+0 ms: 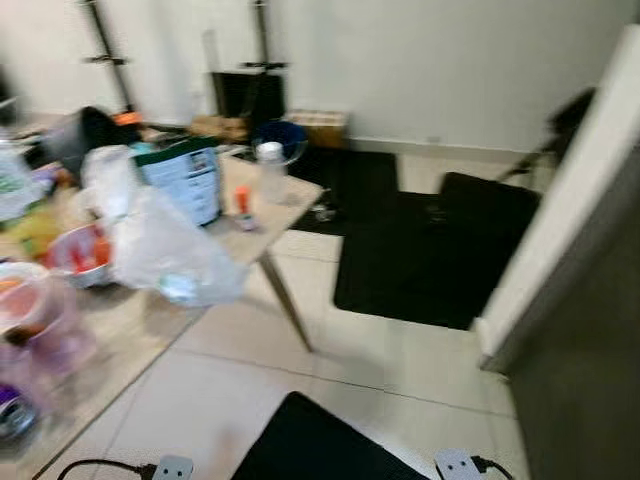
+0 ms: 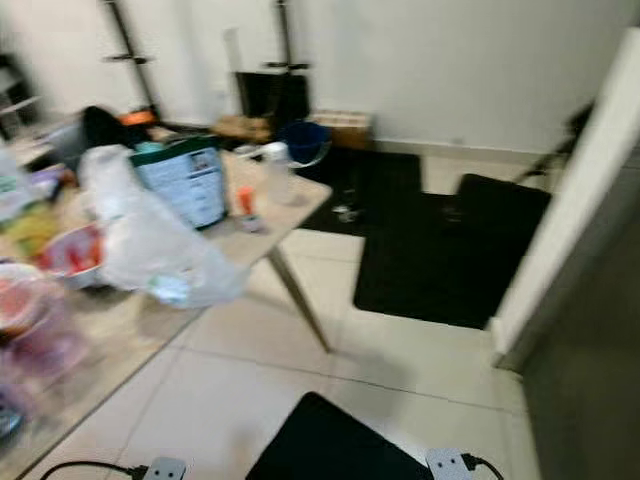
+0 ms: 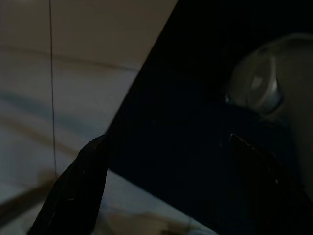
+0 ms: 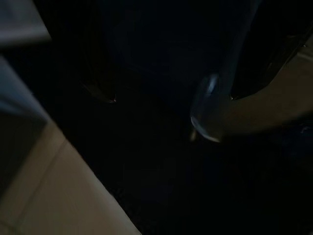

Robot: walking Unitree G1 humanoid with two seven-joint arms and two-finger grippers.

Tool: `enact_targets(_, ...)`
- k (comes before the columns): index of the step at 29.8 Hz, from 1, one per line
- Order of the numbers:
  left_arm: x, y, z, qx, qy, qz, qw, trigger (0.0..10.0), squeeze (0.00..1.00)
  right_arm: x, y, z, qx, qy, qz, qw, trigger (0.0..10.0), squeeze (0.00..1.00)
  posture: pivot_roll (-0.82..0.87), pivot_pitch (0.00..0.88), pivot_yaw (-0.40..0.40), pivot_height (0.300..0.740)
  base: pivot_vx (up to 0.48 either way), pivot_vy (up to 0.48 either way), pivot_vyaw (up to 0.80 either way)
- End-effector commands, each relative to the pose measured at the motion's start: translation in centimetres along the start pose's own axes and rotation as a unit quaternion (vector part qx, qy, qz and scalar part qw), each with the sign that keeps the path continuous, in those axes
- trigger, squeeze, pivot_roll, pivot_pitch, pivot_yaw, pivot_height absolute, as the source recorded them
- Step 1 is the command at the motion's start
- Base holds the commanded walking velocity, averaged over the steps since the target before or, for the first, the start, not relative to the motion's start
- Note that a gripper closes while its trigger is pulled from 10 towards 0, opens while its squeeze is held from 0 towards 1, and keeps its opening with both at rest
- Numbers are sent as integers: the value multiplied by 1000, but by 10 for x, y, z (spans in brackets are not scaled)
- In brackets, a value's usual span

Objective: Restocking fridge

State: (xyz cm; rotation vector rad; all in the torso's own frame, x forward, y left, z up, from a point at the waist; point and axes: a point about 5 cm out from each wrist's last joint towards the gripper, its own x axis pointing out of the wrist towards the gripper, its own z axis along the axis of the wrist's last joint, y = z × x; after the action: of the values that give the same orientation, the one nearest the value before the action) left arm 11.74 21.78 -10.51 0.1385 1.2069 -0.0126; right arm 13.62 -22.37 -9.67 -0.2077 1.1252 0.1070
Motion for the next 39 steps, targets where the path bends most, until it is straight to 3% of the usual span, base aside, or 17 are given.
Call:
enact_targets(1, 0, 2, 2, 0, -2, 4, 1000, 10000, 0, 0, 3, -1, -1, 2, 6, 1000, 10000, 0, 86, 0, 1, 740, 0, 0, 800)
enact_targets(39, 0, 0, 2, 11, -1, -4, 1000, 10000, 0, 0, 6, -2, 3, 1, 27, 1000, 10000, 0, 87, 0, -2, 740, 0, 0, 800)
